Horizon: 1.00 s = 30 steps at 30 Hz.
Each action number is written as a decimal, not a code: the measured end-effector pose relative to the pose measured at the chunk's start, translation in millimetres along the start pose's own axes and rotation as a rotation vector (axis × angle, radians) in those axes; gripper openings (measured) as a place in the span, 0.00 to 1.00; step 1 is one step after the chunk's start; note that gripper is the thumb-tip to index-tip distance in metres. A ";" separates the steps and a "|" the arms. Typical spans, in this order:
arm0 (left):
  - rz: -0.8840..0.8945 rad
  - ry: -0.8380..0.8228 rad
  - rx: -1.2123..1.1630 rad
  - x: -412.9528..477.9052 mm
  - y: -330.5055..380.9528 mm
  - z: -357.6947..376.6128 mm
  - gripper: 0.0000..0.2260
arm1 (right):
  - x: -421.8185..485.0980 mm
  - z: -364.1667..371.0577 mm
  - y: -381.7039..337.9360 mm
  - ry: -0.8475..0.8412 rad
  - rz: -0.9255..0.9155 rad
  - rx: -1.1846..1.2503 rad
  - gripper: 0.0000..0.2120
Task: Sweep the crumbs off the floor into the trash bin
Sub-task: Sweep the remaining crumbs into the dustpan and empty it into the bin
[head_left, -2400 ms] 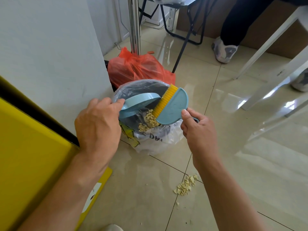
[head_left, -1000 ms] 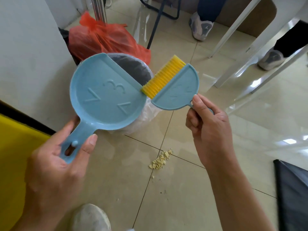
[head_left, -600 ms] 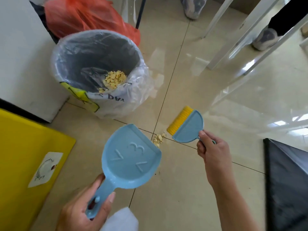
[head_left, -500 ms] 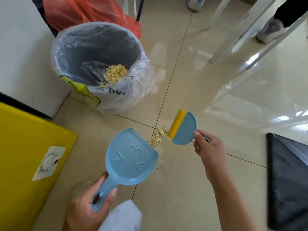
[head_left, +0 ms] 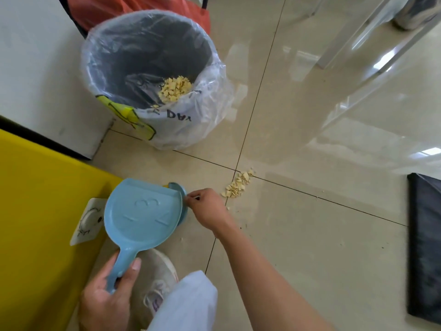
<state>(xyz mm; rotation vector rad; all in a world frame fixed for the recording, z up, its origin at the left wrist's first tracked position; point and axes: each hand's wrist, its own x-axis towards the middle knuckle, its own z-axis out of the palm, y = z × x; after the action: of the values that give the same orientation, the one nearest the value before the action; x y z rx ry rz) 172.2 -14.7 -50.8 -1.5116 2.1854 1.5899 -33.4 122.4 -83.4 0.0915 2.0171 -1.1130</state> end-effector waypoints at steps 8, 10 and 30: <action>0.045 0.080 -0.083 -2.0 3.8 14.4 0.10 | 3.3 -102.4 38.2 0.361 0.093 -0.111 0.10; 0.034 0.068 -0.118 -3.0 10.3 16.7 0.10 | 1.1 -130.7 47.3 0.441 0.104 -0.106 0.10; 0.079 -0.015 -0.093 -8.5 29.3 19.8 0.15 | -29.1 -46.1 54.5 -0.132 0.026 -0.398 0.13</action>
<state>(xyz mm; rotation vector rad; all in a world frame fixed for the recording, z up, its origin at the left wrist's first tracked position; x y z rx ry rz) 146.5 5.7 -35.1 -1.4479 2.2193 1.7436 -19.7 198.1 -87.4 -0.1563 2.0707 -0.6657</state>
